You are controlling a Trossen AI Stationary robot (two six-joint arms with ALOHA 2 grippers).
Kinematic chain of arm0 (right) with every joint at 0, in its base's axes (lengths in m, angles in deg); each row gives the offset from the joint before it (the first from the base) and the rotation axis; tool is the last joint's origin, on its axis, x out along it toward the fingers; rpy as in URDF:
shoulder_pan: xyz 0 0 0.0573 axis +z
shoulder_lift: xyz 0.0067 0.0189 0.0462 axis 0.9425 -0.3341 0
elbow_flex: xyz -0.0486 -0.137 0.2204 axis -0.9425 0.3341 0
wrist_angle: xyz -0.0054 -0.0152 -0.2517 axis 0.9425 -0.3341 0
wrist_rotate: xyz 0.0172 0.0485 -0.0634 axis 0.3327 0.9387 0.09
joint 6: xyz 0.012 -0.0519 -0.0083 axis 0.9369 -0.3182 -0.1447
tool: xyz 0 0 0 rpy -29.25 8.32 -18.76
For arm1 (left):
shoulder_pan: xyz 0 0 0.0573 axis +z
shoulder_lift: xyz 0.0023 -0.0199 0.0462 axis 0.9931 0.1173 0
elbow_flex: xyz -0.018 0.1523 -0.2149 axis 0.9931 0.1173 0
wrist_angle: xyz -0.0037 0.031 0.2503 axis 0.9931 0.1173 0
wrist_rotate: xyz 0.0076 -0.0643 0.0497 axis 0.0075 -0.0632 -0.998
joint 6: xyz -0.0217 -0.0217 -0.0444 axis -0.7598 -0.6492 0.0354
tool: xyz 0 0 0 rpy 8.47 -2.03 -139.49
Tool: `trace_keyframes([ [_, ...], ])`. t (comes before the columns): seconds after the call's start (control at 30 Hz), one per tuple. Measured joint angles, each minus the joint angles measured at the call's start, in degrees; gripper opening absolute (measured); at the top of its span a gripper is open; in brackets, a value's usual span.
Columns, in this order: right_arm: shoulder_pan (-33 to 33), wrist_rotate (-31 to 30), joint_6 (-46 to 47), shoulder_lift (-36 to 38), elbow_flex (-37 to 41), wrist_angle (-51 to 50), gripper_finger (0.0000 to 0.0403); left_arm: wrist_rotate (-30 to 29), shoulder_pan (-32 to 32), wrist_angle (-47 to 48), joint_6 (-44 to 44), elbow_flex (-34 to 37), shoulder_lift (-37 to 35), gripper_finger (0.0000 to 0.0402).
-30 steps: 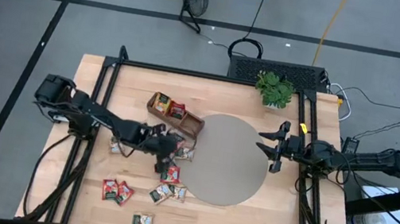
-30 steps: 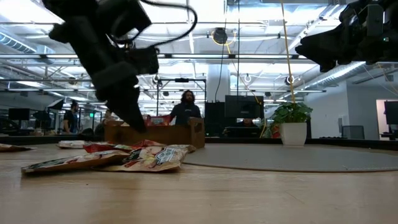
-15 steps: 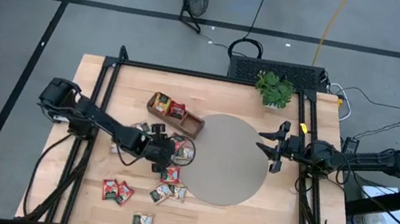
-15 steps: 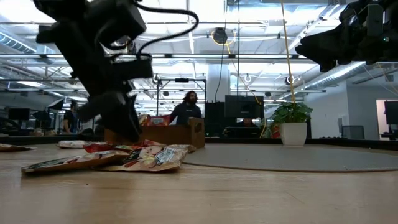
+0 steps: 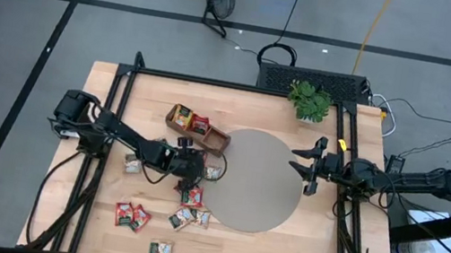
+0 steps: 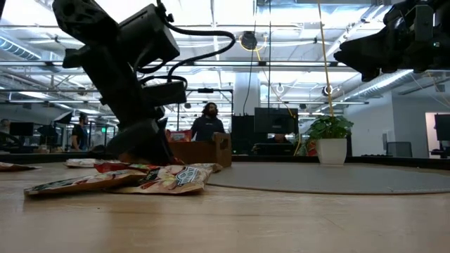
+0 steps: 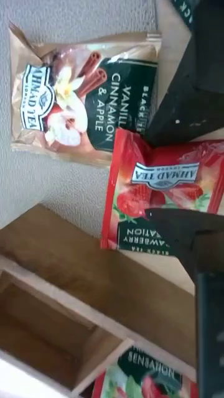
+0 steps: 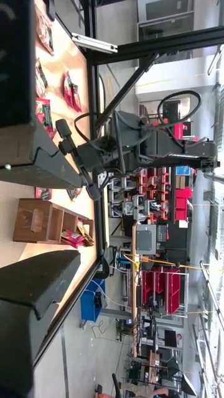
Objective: Pick & Place Tea
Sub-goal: Put the red tea bag into the middle section of the wooden organizer
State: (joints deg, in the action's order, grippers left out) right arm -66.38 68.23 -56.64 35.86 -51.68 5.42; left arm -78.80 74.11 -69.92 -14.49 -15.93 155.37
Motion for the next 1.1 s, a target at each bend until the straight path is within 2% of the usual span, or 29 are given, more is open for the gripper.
trace_keyframes([
  [0.37,0.0,0.0,0.0,0.0,0.0,0.0,0.0155,3.9,0.5,-0.1,-0.4,0.1,0.4,0.0020],
  [0.67,0.0,0.0,0.0,0.0,0.0,0.0,0.0155,2.8,-3.3,2.9,1.7,0.6,-7.8,0.0028],
  [0.83,0.0,0.0,0.0,0.0,0.0,0.0,0.0155,-6.7,-5.2,4.7,2.5,0.4,-13.5,0.0015],
  [1.0,0.0,0.0,0.0,0.0,0.0,0.0,0.0155,-20.1,-4.9,5.7,10.3,0.4,-14.6,0.0022],
  [1.1,0.0,0.0,0.0,0.0,0.0,-0.1,0.0155,-22.5,-2.5,5.4,14.0,0.4,-13.9,0.0015],
])
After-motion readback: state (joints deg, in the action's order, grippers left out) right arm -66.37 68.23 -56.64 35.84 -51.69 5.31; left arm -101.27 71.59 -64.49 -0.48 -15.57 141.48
